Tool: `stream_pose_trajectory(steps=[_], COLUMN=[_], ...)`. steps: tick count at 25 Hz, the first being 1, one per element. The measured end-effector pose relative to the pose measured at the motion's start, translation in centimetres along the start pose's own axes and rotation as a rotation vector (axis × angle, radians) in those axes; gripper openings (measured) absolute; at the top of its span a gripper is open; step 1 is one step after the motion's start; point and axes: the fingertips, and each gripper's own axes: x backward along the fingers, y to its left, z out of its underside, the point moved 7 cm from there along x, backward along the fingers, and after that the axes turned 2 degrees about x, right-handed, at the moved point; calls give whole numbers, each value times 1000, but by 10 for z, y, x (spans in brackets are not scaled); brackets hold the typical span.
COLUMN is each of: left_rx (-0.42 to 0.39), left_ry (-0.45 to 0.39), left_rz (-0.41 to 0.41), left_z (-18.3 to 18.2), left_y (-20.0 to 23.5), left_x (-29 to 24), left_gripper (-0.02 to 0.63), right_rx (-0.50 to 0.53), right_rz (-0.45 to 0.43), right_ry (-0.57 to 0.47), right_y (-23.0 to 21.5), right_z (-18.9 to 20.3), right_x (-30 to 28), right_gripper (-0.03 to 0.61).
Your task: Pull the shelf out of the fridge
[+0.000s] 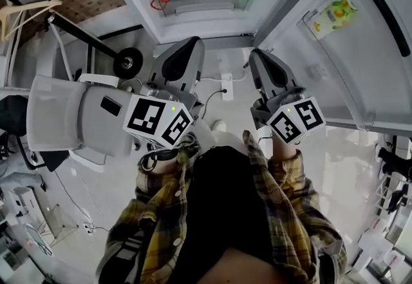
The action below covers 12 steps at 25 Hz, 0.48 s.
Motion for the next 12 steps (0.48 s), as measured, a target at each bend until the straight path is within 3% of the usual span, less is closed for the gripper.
stream_pose_trajectory(steps=[12], left_rx=[8], left_ry=[24], left_rz=[-100], left_z=[12], left_y=[9], left_x=[-12], left_gripper=[4], right_rx=[-83], right_rz=[-74], right_ry=[22], right_y=[-26], right_z=[12], right_x=[-17], right_gripper=[18])
